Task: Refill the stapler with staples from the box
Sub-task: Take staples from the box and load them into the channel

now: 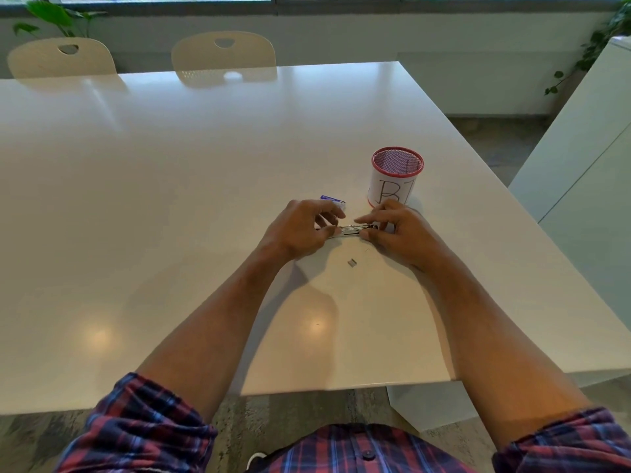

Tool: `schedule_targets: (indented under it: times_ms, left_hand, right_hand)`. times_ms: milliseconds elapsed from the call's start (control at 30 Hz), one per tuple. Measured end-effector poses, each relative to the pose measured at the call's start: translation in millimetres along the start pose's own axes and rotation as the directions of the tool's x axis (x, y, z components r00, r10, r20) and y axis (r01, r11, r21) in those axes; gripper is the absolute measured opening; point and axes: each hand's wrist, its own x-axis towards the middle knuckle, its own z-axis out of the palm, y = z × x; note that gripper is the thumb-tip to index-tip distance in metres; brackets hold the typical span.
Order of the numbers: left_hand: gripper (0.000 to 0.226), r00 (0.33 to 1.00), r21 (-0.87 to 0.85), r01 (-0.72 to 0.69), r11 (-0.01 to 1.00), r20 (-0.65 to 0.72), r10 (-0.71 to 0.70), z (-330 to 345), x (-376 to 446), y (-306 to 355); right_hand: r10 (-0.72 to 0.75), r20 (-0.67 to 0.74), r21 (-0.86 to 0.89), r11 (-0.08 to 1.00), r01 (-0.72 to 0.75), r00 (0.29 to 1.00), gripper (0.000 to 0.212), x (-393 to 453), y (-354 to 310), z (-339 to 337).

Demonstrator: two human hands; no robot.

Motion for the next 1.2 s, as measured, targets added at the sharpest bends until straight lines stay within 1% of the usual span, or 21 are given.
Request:
schedule_targets:
  times_ms: [100,167,233,267,333,467,533,600,767,1100,1200]
  left_hand:
    - [0.038,0.998,0.039,-0.033,0.999,-0.058,0.035,-1.5,-2.3,0.7]
    - [0.032,0.989,0.079,-0.071,0.994,-0.125,0.081,-2.9,-5.0,1.4]
    - [0.019,0.98,0.081,-0.103,0.991,-0.162,0.115,-3.9,-8.0,2.7]
    - [0.012,0.98,0.077,-0.118,0.99,-0.153,0.129,-4.0,-9.3,4.2]
    - [0.006,0.985,0.087,-0.143,0.986,-0.08,0.15,-3.3,-11.0,7.8]
    - [0.015,0.977,0.123,-0.177,0.976,0.138,0.16,0.9,-13.3,17.2]
    - [0.023,0.97,0.128,-0.17,0.977,0.198,0.143,4.8,-12.7,19.8]
    - [0.026,0.962,0.14,-0.16,0.977,0.242,0.123,7.6,-11.3,20.2]
    - [0.014,0.956,0.143,-0.169,0.975,0.263,0.127,11.4,-10.5,18.7]
    - [0.015,0.957,0.164,-0.14,0.976,0.275,0.091,16.4,-5.7,19.3]
    - [0.014,0.958,0.157,-0.139,0.978,0.271,0.093,16.6,-5.3,16.8]
  right_hand:
    - [-0.007,-0.063,0.023,1.0,0.009,0.998,0.029,-2.6,-3.9,-2.1]
    - [-0.025,-0.118,0.022,0.999,0.028,0.993,0.023,-3.7,-6.9,-6.8]
    - [-0.047,-0.123,0.015,0.999,0.049,0.991,0.015,-3.3,-8.9,-12.9]
    - [-0.054,-0.097,0.007,0.998,0.055,0.994,0.013,-3.2,-9.9,-15.9]
    - [-0.061,-0.008,-0.014,0.998,0.061,0.998,0.013,-2.8,-11.4,-20.0]
    - [-0.026,0.159,-0.07,0.997,0.038,0.987,0.011,-1.0,-13.8,-21.6]
    - [-0.015,0.2,-0.091,0.995,0.034,0.98,0.011,0.4,-14.9,-21.2]
    - [-0.002,0.232,-0.099,0.995,0.026,0.973,0.012,1.4,-17.3,-22.4]
    - [0.007,0.292,-0.146,0.989,0.037,0.956,0.015,3.7,-22.8,-25.5]
    - [-0.059,0.332,-0.264,0.952,0.152,0.942,0.014,2.2,-27.9,-22.3]
    - [-0.04,0.344,-0.266,0.954,0.138,0.938,0.009,-0.8,-27.2,-21.6]
